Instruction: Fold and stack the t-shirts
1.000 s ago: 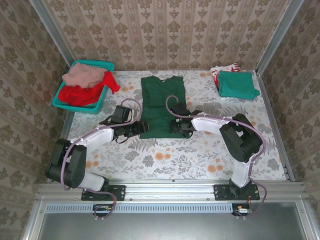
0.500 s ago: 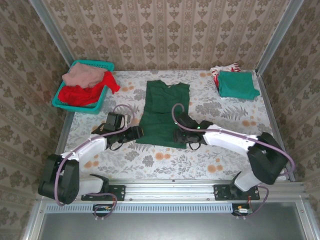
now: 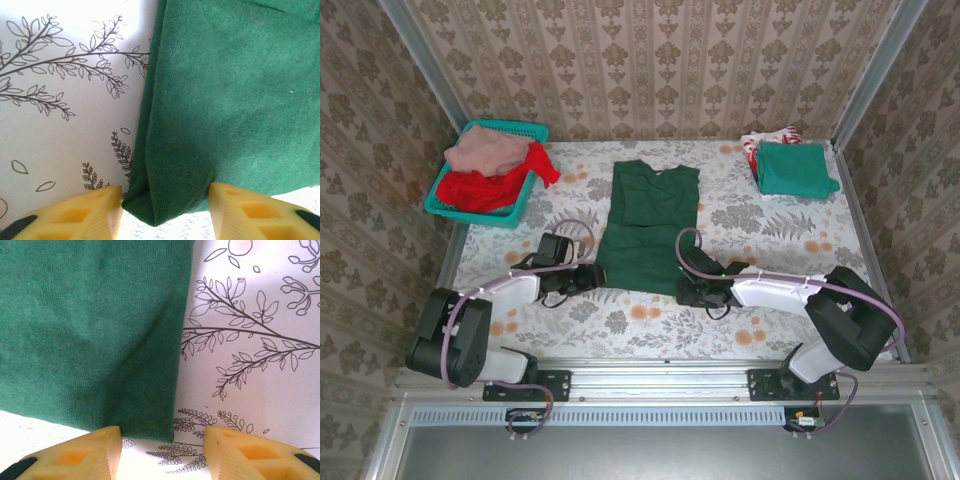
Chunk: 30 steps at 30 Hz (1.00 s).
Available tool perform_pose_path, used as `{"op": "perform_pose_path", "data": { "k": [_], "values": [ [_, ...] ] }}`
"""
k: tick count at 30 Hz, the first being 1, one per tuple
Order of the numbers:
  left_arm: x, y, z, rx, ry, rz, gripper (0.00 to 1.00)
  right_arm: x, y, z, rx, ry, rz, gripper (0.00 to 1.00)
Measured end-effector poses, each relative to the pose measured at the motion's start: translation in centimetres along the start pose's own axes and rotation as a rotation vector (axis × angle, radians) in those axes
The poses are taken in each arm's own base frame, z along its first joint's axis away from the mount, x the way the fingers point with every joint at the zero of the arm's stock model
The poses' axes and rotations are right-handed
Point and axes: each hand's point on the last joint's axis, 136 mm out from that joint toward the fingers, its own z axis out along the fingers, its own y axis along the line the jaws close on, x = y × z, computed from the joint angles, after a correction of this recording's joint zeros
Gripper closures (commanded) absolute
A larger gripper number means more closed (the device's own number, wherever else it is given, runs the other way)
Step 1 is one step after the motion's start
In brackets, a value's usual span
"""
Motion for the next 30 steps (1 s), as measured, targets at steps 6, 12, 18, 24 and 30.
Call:
{"op": "perform_pose_path", "data": {
  "k": [6, 12, 18, 24, 30],
  "values": [
    [-0.3, -0.2, 0.2, 0.013, -0.006, -0.005, 0.65, -0.1, 0.2, -0.1, 0.014, 0.006, -0.006, 0.51],
    [-0.5, -0.6, 0.3, 0.032, -0.011, -0.005, 0.72, -0.4, 0.3, 0.1, 0.045, 0.016, -0.017, 0.52],
    [-0.3, -0.4, 0.7, 0.035, 0.003, -0.014, 0.78, -0.3, 0.4, 0.2, 0.077, 0.019, -0.038, 0.53],
    [-0.3, -0.8, 0.7, 0.05, 0.003, -0.014, 0.87, -0.3, -0.1, 0.4, 0.12, 0.024, -0.045, 0.66],
    [0.6, -2.1, 0.4, 0.063, 0.018, 0.022, 0.95, -0.3, -0.8, 0.2, 0.145, 0.008, -0.047, 0.84]
  ]
}}
